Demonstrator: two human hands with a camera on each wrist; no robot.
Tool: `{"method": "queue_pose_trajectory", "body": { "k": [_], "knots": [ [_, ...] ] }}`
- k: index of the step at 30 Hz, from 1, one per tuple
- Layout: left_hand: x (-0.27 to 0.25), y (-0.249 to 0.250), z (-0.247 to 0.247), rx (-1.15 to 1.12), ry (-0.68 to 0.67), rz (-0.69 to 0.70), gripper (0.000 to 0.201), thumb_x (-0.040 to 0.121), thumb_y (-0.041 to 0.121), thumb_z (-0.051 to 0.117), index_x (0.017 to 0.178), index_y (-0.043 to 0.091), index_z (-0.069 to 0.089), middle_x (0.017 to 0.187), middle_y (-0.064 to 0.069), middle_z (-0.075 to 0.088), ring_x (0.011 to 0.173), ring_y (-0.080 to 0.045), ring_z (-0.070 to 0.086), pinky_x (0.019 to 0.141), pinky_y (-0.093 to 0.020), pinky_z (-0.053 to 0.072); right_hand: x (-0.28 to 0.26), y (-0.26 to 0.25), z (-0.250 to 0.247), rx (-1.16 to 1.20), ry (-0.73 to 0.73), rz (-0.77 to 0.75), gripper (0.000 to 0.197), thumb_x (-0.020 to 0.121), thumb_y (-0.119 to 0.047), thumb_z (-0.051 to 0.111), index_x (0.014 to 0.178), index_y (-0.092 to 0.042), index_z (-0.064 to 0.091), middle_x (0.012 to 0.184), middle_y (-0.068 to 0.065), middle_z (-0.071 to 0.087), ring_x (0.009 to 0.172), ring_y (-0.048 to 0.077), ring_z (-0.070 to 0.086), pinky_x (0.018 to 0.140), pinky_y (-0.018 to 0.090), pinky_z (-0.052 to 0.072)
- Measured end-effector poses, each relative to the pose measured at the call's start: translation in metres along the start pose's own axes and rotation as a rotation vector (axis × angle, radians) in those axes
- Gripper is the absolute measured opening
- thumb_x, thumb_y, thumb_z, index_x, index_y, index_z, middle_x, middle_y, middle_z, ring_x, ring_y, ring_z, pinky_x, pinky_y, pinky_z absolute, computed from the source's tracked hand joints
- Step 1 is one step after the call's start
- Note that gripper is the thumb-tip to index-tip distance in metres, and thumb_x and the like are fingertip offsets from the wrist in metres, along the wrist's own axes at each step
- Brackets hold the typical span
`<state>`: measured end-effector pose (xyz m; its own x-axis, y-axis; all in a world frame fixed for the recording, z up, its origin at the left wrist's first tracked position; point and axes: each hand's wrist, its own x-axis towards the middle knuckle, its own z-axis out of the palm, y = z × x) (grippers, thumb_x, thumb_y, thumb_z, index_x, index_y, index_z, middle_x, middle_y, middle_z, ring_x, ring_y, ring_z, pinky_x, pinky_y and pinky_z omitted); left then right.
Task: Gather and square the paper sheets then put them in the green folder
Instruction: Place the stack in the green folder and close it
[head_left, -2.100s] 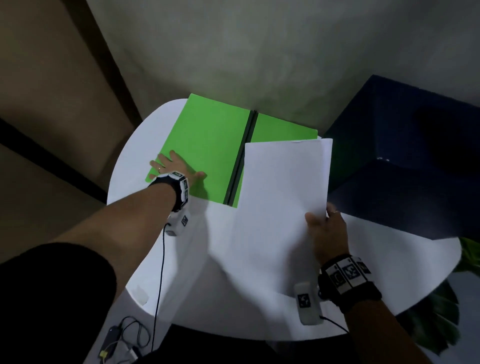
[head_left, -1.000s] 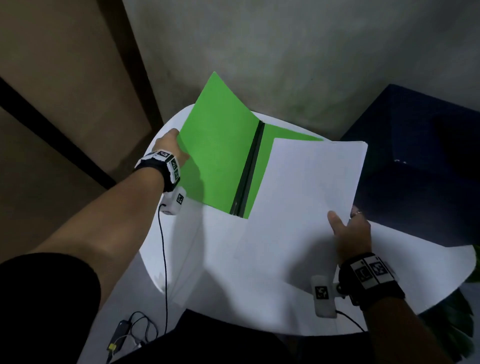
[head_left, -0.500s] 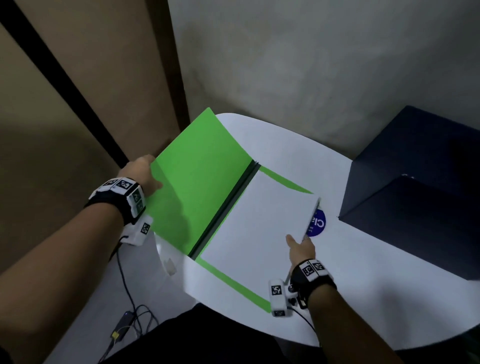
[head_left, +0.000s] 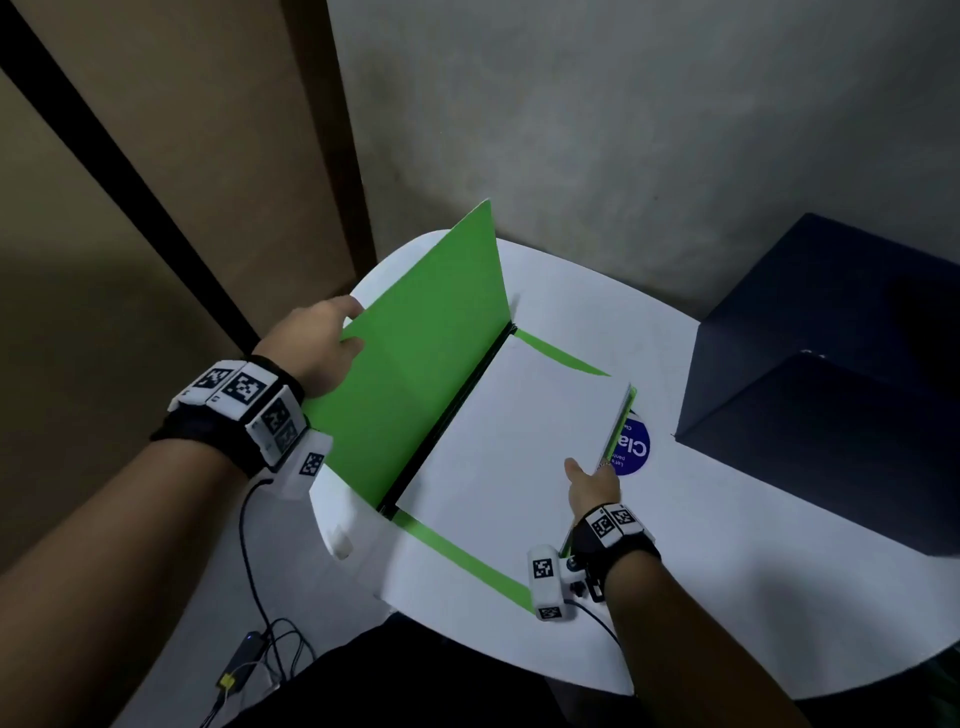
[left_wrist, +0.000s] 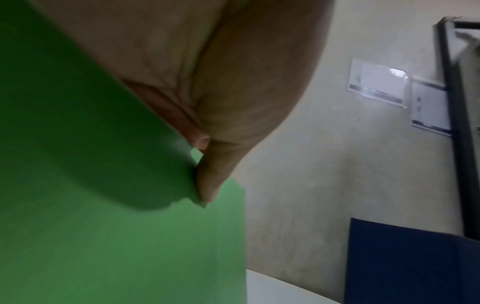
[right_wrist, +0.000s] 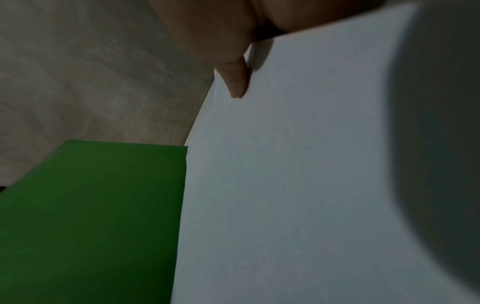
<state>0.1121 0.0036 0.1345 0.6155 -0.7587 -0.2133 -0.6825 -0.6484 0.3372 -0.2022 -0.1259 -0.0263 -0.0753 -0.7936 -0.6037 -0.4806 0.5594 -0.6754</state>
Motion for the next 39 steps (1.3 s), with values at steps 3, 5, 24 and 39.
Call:
{"method": "queue_pose_trajectory", "body": {
  "k": [3, 5, 24, 39],
  "knots": [
    [-0.013, 0.015, -0.001, -0.020, -0.005, 0.035, 0.037, 0.096, 0.024, 0.053, 0.133, 0.020, 0.049, 0.126, -0.019, 0.063, 0.096, -0.039, 0.064, 0.081, -0.041, 0.053, -0.001, -0.004, 0.002, 0.018, 0.012, 0.020, 0.063, 0.096, -0.018, 0.058, 0.147, 0.004, 0.027, 0.150, 0.020, 0.039, 0.135, 0.035, 0.042, 0.107, 0.037, 0.035],
    [-0.025, 0.025, 0.000, -0.060, -0.016, 0.061, 0.036, 0.097, 0.024, 0.051, 0.133, 0.018, 0.049, 0.122, -0.018, 0.065, 0.097, -0.038, 0.064, 0.081, -0.041, 0.053, -0.002, -0.006, 0.005, 0.025, 0.013, 0.032, 0.063, 0.096, -0.017, 0.058, 0.147, 0.003, 0.027, 0.149, 0.019, 0.040, 0.135, 0.035, 0.042, 0.107, 0.036, 0.035],
    [-0.097, 0.142, 0.087, -0.086, -0.259, 0.354, 0.047, 0.087, 0.039, 0.060, 0.132, 0.028, 0.054, 0.120, 0.005, 0.066, 0.106, -0.018, 0.062, 0.085, -0.028, 0.045, 0.003, 0.010, -0.055, 0.106, -0.228, 0.045, 0.010, 0.097, -0.015, 0.050, 0.090, -0.016, 0.057, 0.106, 0.012, 0.058, 0.085, 0.023, 0.059, 0.078, 0.037, 0.050],
    [-0.014, 0.069, 0.180, -0.093, -0.284, -0.243, 0.055, 0.095, 0.015, 0.049, 0.146, 0.016, 0.029, 0.147, -0.017, 0.035, 0.127, -0.046, 0.043, 0.104, -0.050, 0.039, -0.009, 0.035, -0.045, -0.552, -0.218, -0.205, 0.050, 0.084, -0.030, 0.072, 0.128, -0.011, 0.058, 0.128, 0.011, 0.059, 0.106, 0.025, 0.064, 0.092, 0.027, 0.051]
  ]
}}
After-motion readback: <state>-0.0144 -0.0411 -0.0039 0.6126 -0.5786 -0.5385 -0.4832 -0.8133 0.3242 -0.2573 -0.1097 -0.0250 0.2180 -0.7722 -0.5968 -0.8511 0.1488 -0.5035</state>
